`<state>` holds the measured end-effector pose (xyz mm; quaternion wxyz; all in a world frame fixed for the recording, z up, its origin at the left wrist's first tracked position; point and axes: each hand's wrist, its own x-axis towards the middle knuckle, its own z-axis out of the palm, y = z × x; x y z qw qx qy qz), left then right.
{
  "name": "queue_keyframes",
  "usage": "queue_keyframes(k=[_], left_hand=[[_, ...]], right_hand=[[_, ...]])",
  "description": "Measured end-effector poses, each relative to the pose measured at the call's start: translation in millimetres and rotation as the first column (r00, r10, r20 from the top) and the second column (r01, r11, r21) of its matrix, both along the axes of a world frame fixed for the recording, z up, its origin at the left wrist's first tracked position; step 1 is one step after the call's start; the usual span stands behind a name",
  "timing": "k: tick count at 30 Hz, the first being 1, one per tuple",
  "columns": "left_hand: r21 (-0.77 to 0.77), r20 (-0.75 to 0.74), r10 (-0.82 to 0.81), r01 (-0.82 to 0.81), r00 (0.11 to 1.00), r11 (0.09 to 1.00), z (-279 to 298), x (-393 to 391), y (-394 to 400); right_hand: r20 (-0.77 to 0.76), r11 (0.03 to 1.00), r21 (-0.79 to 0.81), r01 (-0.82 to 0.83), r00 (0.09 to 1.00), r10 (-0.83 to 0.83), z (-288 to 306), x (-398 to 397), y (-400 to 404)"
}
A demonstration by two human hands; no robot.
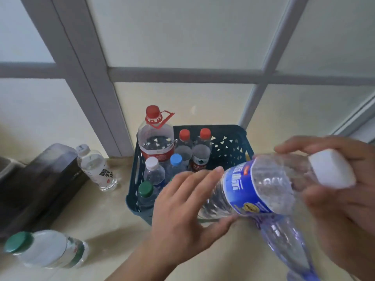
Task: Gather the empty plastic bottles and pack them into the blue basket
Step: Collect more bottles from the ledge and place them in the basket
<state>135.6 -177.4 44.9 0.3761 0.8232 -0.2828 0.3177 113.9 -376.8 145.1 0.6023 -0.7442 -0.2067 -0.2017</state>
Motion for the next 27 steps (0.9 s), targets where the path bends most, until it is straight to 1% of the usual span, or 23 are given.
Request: queue_keyframes(k=[1,4,6,7,10,13,19,23,27], left_hand=[[0.021,0.0,0.022,-0.022,1.0,1.0,14,12,-2],[0.143,-0.036,0.144,-0.137,0.989,0.98,39,50,-4],[0.264,-0.118,0.235,-0.198,0.965,0.944,40,69,-3],[0.314,-0.153,0.254,-0.197,0.955,0.929,39,78,-2],[0.446,-0.287,0.26,-0.112,0.922,0.888,32,99,0],[0.515,-0.382,0.29,-0.058,0.877,0.855,15,109,2],[0.523,-0.349,0.333,-0.113,0.876,0.845,-20,119,9],[0.483,-0.47,0.338,-0.083,0.815,0.872,-24,123,12],[0.526,-0.498,0.35,-0.044,0.793,0.849,-26,126,11]], right_hand=[[0.022,1.0,0.02,-0.021,1.0,0.021,12,9,3],[0.073,0.998,-0.04,-0.045,0.996,0.048,27,39,15],[-0.022,0.995,-0.088,-0.049,0.999,0.048,17,62,23],[-0.077,0.991,-0.132,-0.038,0.997,0.028,11,74,27],[-0.214,0.962,-0.274,-0.003,0.975,-0.058,-19,107,33],[-0.304,0.938,-0.348,0.003,0.946,-0.116,-53,126,39],[-0.366,0.924,-0.38,-0.044,0.925,-0.106,-106,143,49],[-0.395,0.912,-0.398,-0.098,0.916,-0.074,-128,152,56],[-0.449,0.911,-0.395,-0.121,0.89,-0.076,-145,158,60]])
